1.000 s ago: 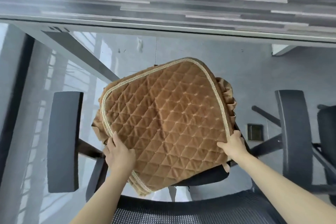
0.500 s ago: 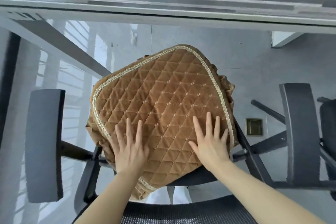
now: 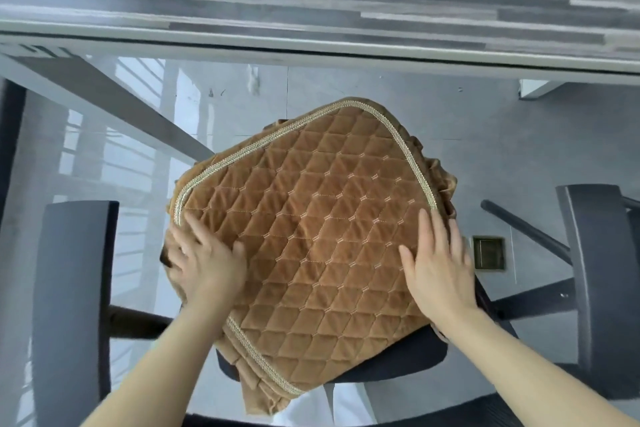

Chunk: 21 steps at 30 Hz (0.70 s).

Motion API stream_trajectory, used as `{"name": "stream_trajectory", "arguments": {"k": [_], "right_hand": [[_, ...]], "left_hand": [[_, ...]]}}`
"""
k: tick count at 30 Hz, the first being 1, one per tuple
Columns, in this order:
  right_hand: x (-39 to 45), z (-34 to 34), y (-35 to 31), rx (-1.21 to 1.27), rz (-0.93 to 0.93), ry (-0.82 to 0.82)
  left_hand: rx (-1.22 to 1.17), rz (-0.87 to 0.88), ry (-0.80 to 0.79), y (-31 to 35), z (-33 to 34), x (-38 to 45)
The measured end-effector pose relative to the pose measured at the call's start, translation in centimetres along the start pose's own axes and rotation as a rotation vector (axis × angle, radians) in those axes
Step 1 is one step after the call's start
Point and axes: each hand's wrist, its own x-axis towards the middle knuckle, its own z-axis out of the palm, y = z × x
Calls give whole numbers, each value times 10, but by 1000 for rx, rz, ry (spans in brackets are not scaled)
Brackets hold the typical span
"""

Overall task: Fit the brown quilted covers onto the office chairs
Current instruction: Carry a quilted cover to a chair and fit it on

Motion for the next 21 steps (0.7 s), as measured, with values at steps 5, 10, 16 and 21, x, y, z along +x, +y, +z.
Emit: {"name": "stream_trajectory", "arguments": {"k": [5,10,16,21], "right_hand": [[85,-24,-50,10,-192,-17],[136,-13,-72,71,-111,-18],[144,4,-77,111,-10,8],[137,-16,-70,83,-25,-110]], "left_hand": [[87,299,24,32,2,38],[64,300,61,29,30,50],[-94,402,43,13,33,77],[230,334,13,16,23,71]]}}
